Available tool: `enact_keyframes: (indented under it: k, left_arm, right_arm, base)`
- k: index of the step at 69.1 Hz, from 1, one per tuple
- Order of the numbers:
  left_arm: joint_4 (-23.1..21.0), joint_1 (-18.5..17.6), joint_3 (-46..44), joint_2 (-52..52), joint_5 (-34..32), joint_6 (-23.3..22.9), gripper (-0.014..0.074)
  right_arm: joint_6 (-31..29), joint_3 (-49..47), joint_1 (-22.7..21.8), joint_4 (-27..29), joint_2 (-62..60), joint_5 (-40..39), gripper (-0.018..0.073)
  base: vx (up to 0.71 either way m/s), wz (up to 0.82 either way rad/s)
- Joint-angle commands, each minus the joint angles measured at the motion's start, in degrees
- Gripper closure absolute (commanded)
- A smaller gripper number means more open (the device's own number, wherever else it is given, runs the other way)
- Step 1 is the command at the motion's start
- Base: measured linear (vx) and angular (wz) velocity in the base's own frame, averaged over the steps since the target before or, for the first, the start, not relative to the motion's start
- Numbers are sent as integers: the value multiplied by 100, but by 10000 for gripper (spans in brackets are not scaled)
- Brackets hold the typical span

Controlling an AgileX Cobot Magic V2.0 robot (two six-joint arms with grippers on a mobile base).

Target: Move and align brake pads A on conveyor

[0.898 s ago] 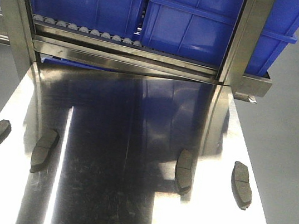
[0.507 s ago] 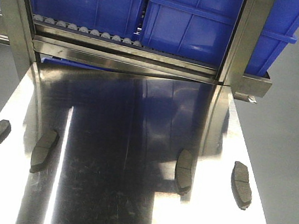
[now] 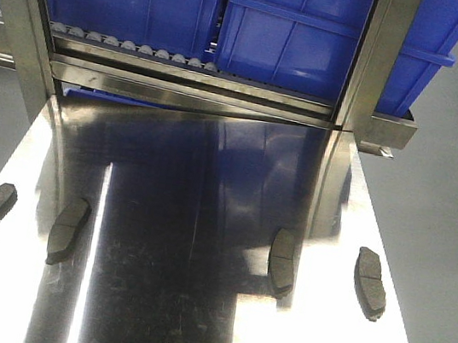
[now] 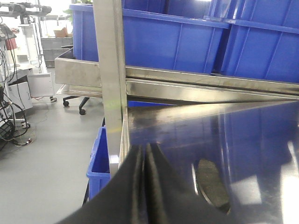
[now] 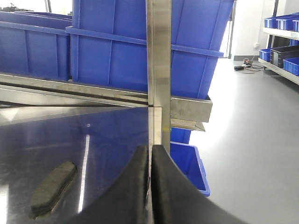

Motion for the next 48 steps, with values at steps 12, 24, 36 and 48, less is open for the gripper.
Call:
enact_keyframes:
  k: [12, 24, 36, 48]
  left_arm:
    - [0, -34, -109, -79, -428, -28, 602]
    - [0, -32, -109, -79, -439, -28, 602]
    - [0, -32, -133, -79, -511, -42, 602]
    - [-120, -32, -992, 86, -171, -292, 602]
  right_arm:
    - [-56, 94, -27, 0, -72, -407, 562]
    - [-56, 94, -27, 0, -72, -407, 562]
    - [-56, 94, -27, 0, -72, -407, 562]
    - [-56, 94, -27, 0, -72, -407, 562]
  base:
    - [0, 0]
    - [0, 0]
    - [0, 0]
    - [0, 0]
